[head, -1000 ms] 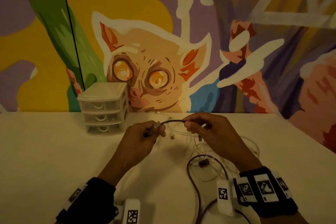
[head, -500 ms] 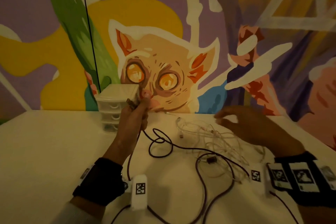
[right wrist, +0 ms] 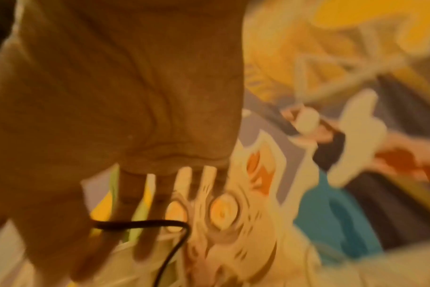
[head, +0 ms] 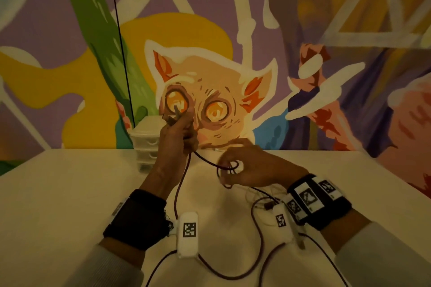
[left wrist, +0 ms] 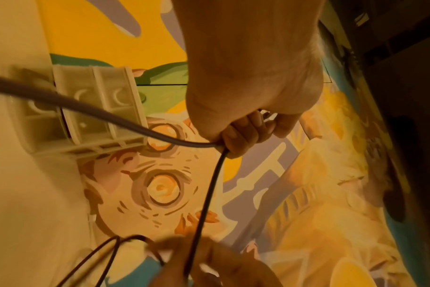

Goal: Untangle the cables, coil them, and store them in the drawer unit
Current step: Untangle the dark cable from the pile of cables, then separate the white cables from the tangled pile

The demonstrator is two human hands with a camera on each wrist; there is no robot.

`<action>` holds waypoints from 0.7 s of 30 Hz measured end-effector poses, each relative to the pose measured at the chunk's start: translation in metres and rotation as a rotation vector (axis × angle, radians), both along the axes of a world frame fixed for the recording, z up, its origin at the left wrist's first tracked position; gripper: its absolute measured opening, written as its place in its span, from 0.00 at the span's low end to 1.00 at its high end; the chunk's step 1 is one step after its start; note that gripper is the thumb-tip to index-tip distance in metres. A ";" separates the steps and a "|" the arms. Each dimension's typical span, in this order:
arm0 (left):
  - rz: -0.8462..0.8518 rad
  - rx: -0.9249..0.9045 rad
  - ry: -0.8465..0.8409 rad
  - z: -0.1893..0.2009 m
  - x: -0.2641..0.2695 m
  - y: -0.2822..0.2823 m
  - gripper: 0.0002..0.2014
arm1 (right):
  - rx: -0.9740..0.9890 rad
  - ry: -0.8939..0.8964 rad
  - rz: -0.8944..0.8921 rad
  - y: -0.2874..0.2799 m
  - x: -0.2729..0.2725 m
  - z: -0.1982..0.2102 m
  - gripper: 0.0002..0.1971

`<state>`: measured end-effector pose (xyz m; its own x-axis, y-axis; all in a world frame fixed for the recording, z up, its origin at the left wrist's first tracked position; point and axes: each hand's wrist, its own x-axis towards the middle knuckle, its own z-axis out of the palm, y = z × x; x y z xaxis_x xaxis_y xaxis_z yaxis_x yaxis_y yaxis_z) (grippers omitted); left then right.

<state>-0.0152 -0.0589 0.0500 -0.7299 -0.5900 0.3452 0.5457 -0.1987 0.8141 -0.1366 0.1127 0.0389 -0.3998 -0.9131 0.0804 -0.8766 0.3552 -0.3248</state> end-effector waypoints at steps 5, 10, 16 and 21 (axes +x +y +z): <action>-0.134 0.035 0.029 0.023 -0.013 0.022 0.24 | -0.035 -0.610 0.211 -0.013 0.046 -0.027 0.31; -0.161 0.045 -0.012 0.023 -0.014 0.021 0.25 | -0.102 -0.694 0.272 -0.005 0.041 -0.031 0.17; -0.247 0.133 0.022 0.018 -0.016 0.026 0.23 | -0.186 -0.765 0.167 -0.005 0.045 -0.036 0.16; -0.261 0.143 0.043 0.014 -0.014 0.020 0.19 | -0.263 -0.679 0.073 -0.016 0.040 -0.040 0.12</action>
